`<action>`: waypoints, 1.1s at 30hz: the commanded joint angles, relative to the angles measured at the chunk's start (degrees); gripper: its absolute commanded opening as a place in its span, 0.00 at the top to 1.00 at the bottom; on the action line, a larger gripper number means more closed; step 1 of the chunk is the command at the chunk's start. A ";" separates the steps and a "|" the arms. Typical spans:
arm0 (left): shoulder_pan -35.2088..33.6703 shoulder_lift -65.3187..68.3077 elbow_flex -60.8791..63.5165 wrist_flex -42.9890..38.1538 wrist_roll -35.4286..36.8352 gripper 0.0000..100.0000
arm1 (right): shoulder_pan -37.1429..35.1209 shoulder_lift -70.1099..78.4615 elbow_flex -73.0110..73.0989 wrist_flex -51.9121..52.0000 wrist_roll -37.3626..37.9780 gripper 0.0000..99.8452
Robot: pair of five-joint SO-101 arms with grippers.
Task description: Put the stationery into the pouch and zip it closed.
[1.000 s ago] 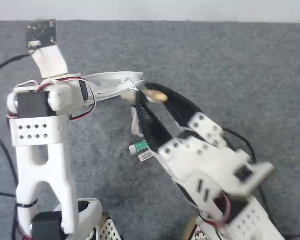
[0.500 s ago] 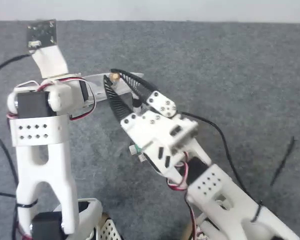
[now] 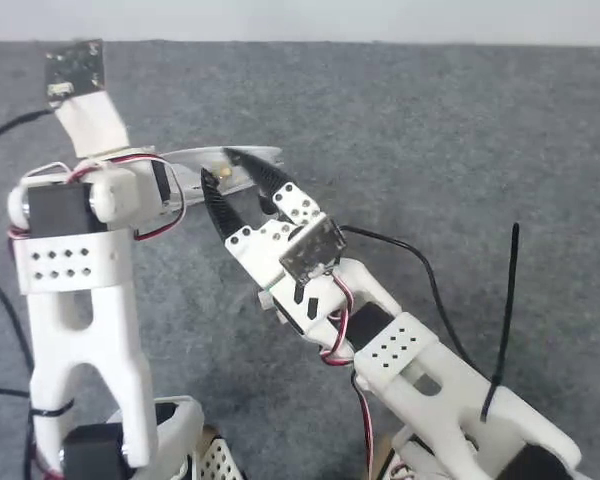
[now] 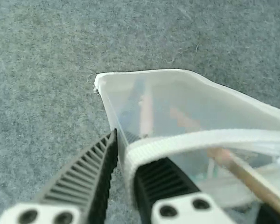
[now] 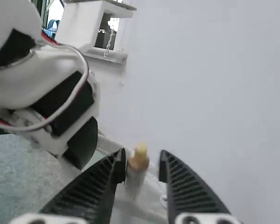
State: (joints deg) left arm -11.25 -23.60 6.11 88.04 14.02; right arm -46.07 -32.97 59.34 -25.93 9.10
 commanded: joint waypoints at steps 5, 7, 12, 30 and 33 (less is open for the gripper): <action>-0.09 -0.35 -3.38 -0.09 0.79 0.99 | -0.84 -0.57 -3.43 1.80 1.05 0.77; -0.09 -0.35 -3.38 -0.09 0.79 0.99 | -0.92 -0.57 -3.25 1.80 1.05 0.77; -0.26 -0.35 -3.38 -0.09 0.79 0.99 | -0.92 -0.57 -3.08 1.89 1.05 0.77; -2.02 -0.09 -3.30 -0.18 0.79 0.99 | -3.03 -24.40 -8.62 53.85 -4.04 0.77; -5.36 -0.26 -3.30 -0.18 0.79 0.99 | -3.03 -24.84 -11.52 61.41 -4.04 0.77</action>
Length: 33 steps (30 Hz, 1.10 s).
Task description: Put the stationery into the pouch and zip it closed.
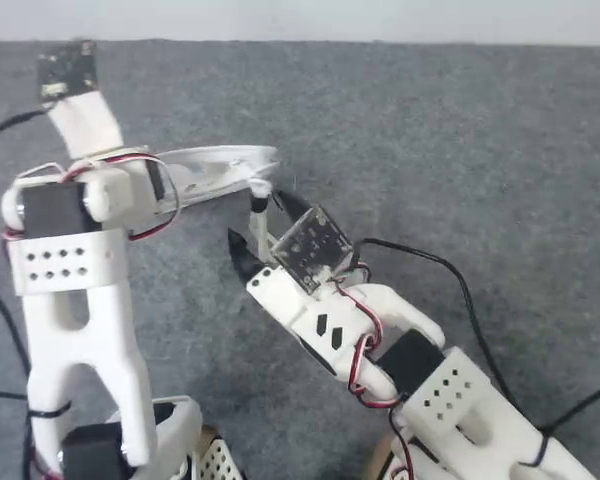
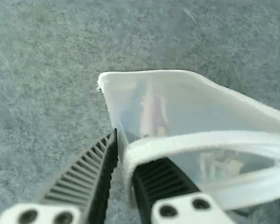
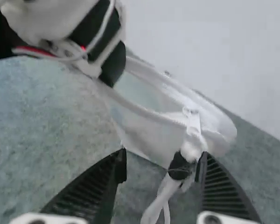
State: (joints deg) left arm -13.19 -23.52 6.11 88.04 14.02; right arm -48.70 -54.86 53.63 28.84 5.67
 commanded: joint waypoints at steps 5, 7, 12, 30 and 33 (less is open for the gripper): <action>-6.59 -0.35 -3.30 -0.26 0.88 0.99 | -0.57 -2.42 -10.81 19.56 -0.62 0.77; -7.56 -0.35 -3.30 -0.26 0.88 0.99 | -0.57 -2.42 -11.60 23.43 -0.62 0.77; -10.29 -0.35 -3.30 -1.32 0.88 0.99 | -0.57 -2.24 -11.69 29.76 -0.26 0.77; -13.10 -0.35 -3.30 -1.41 0.88 0.99 | 0.84 27.56 -18.02 31.08 5.45 0.77; -13.10 -0.35 -3.30 -1.41 0.88 0.99 | 0.04 31.78 -19.52 30.99 6.15 0.77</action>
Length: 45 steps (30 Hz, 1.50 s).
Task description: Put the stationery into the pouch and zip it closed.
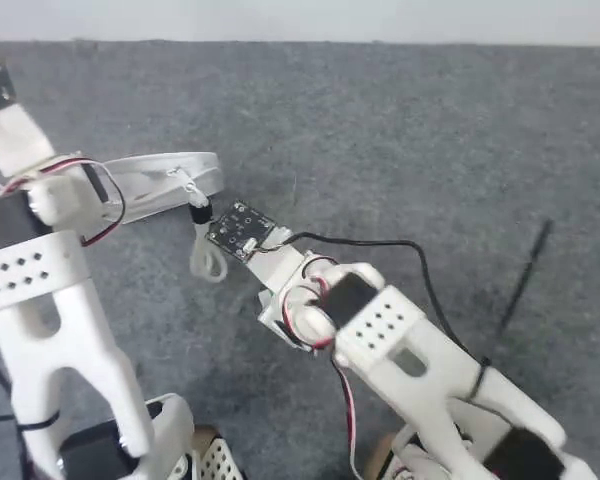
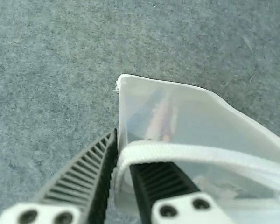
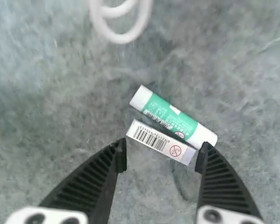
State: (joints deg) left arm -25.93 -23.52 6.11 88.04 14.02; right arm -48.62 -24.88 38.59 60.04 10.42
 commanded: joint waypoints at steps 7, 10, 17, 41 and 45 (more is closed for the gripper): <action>-0.35 -0.35 -2.95 -1.41 0.88 0.99 | -0.75 12.00 -7.56 -4.53 1.67 0.77; -0.35 -0.44 -2.42 -1.49 0.88 0.99 | -1.45 15.52 -8.09 -6.20 4.84 0.77; -0.35 -0.44 -2.42 -1.49 0.88 0.99 | -1.71 23.52 -11.60 -8.31 6.24 0.77; -0.35 -0.35 -2.42 -1.49 0.88 0.99 | 5.93 38.20 -20.48 -9.98 13.10 0.94; -0.35 -0.35 -2.42 -1.49 0.79 0.99 | 8.04 38.11 -20.48 -9.63 13.10 0.94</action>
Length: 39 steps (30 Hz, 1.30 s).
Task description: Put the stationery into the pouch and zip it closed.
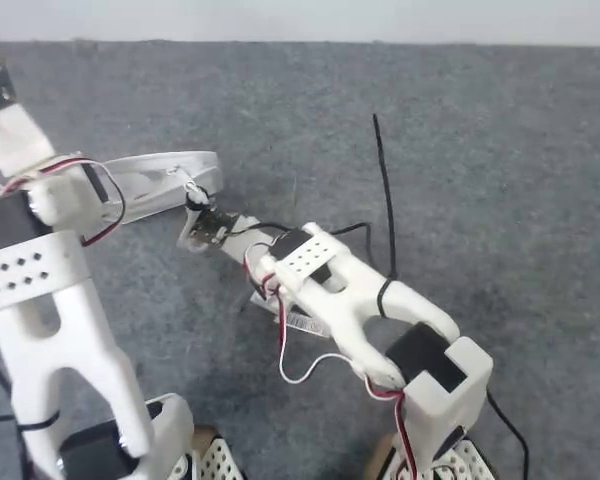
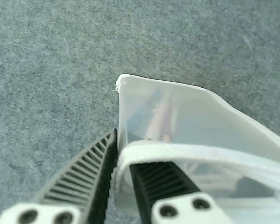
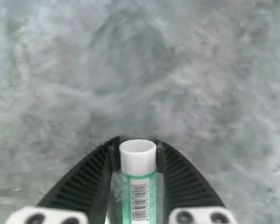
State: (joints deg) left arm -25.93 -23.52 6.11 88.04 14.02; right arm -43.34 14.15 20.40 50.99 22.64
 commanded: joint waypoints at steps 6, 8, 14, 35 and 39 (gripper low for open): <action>-0.35 -0.35 -2.42 -1.49 0.79 0.99 | 3.74 -5.23 -0.79 -0.40 0.62 1.00; -0.35 -0.35 -2.42 -1.49 0.79 0.99 | 3.74 -8.57 1.23 -0.48 0.53 0.99; -0.35 -0.35 -2.42 -1.49 0.79 0.99 | 3.74 -19.82 7.03 -0.92 0.44 0.98; 10.11 -0.44 -2.77 -2.11 0.79 0.99 | 6.11 -50.07 10.11 -0.57 -19.08 0.98; 15.03 -0.44 -4.88 -1.76 0.88 0.99 | 8.22 -55.52 10.11 -0.48 -20.66 0.98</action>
State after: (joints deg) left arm -15.56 -23.69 5.93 88.04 14.02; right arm -37.01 -35.43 31.03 50.99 3.38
